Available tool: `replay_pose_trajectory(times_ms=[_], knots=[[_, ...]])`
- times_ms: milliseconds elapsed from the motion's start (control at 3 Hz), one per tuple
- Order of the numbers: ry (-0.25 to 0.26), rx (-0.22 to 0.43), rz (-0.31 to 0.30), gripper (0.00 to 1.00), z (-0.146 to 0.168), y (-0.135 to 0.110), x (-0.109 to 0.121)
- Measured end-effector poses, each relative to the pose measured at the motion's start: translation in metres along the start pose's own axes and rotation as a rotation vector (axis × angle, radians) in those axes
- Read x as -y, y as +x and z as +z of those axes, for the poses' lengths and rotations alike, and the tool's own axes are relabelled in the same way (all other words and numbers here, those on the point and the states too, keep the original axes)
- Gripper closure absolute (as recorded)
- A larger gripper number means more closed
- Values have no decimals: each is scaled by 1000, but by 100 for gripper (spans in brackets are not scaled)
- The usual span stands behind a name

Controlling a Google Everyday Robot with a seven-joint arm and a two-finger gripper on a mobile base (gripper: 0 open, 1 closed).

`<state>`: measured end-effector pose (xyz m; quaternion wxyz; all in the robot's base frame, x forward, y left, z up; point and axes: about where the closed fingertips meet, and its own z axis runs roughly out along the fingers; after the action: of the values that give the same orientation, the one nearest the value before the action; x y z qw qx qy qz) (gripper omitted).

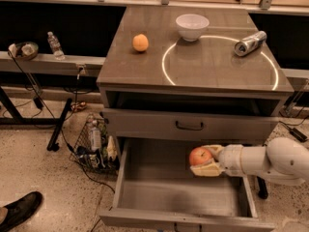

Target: Pick apple from middle drawer and place on counter

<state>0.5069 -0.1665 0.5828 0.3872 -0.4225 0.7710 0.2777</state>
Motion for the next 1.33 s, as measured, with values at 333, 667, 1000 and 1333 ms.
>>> replay_pose_trajectory(times_ms=[333, 667, 1000, 1333], knots=[[20, -4, -21, 100, -16, -20, 0], [41, 2, -56, 100, -29, -38, -7], [89, 9, -168, 100, -63, -92, -24], [148, 56, -384, 100, -109, -207, -48]])
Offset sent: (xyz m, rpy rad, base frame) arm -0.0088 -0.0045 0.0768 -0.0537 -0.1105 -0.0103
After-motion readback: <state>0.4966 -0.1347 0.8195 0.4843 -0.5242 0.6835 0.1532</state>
